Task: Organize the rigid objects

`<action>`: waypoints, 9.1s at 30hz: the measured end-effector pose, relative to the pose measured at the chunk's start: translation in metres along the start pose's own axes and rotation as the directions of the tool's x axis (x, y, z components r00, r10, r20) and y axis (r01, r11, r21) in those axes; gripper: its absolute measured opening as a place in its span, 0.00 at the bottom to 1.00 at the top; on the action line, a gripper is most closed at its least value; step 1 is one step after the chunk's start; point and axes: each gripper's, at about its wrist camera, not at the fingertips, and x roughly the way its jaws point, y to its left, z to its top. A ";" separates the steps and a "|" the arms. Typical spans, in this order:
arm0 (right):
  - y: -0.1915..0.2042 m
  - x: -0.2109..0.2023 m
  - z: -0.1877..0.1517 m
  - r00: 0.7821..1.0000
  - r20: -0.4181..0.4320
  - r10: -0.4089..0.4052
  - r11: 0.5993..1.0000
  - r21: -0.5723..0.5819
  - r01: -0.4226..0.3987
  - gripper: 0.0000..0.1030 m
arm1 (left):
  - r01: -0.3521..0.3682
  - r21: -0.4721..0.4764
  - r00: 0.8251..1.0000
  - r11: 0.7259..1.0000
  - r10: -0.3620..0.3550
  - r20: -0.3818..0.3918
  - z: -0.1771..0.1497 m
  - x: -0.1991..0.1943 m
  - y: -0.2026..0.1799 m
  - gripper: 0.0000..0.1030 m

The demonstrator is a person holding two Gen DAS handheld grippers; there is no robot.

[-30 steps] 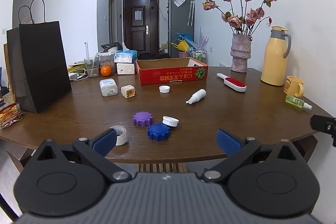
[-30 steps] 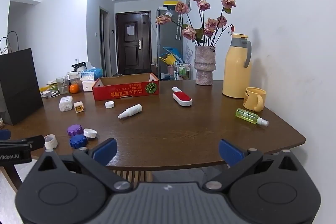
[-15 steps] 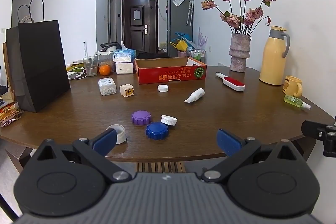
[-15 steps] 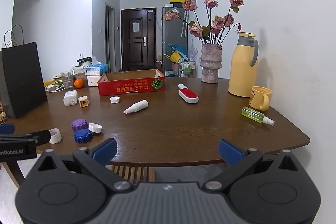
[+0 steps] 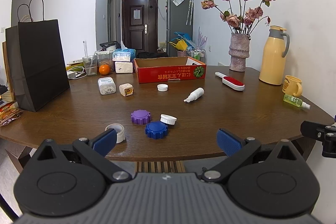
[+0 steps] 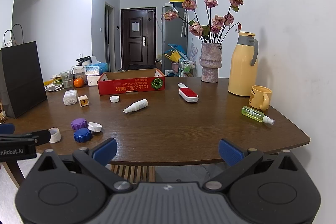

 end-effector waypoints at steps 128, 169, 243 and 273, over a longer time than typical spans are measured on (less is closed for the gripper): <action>0.102 0.219 0.026 0.954 -0.231 0.190 0.970 -0.107 -0.219 0.97 | -0.147 -0.078 0.959 0.986 0.123 -0.255 -0.002 0.182 0.105 0.84; 0.148 0.293 0.030 0.877 -0.319 0.360 0.928 0.030 -0.370 0.38 | -0.086 -0.082 0.964 0.993 0.062 -0.258 0.005 0.209 0.131 0.43; 0.044 0.472 0.234 0.940 -0.028 0.341 0.940 -0.025 -0.342 0.38 | -0.200 -0.134 0.978 0.971 0.189 -0.093 0.232 0.392 0.005 0.43; 0.064 0.598 0.254 0.932 -0.107 0.347 0.937 0.000 -0.349 0.38 | -0.268 -0.067 0.948 0.961 0.250 -0.197 0.259 0.550 0.014 0.43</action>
